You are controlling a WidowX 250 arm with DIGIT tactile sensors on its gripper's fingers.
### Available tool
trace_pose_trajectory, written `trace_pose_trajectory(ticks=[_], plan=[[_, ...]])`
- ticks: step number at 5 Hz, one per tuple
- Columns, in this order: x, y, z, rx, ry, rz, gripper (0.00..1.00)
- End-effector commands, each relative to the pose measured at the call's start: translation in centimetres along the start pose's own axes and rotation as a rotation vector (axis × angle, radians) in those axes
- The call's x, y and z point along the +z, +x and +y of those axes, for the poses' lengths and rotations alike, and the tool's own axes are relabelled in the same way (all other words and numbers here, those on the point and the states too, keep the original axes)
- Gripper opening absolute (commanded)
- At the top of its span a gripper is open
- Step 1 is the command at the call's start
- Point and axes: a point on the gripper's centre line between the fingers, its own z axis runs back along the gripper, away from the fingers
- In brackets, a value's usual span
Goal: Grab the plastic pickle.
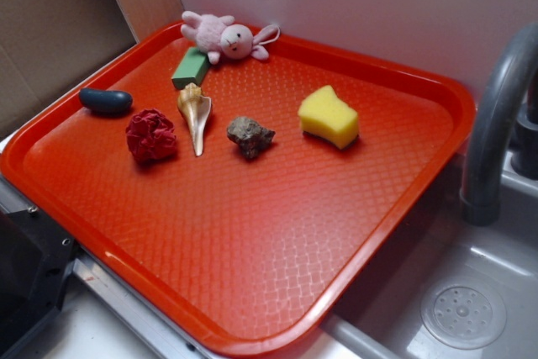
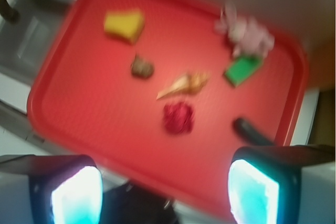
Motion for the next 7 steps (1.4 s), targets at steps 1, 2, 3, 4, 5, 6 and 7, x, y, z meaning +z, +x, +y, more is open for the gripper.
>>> trace_pose_trajectory(ticks=[1, 2, 3, 4, 5, 6, 7], plan=[[-5.8, 1.2, 5.9, -0.281, 0.124, -0.106, 1.0], [-10.6, -0.4, 9.1, -0.286, 0.114, 0.072, 1.0], [-13.8, -3.4, 11.5, -0.2, 0.036, 0.161, 1.0], [-12.9, -4.5, 11.7, -0.209, 0.013, 0.153, 1.0], [-11.8, -5.1, 11.8, -0.19, -0.001, 0.076, 1.0], [-11.8, -5.1, 11.8, -0.19, -0.001, 0.076, 1.0], [-11.8, -5.1, 11.8, -0.19, -0.001, 0.076, 1.0]])
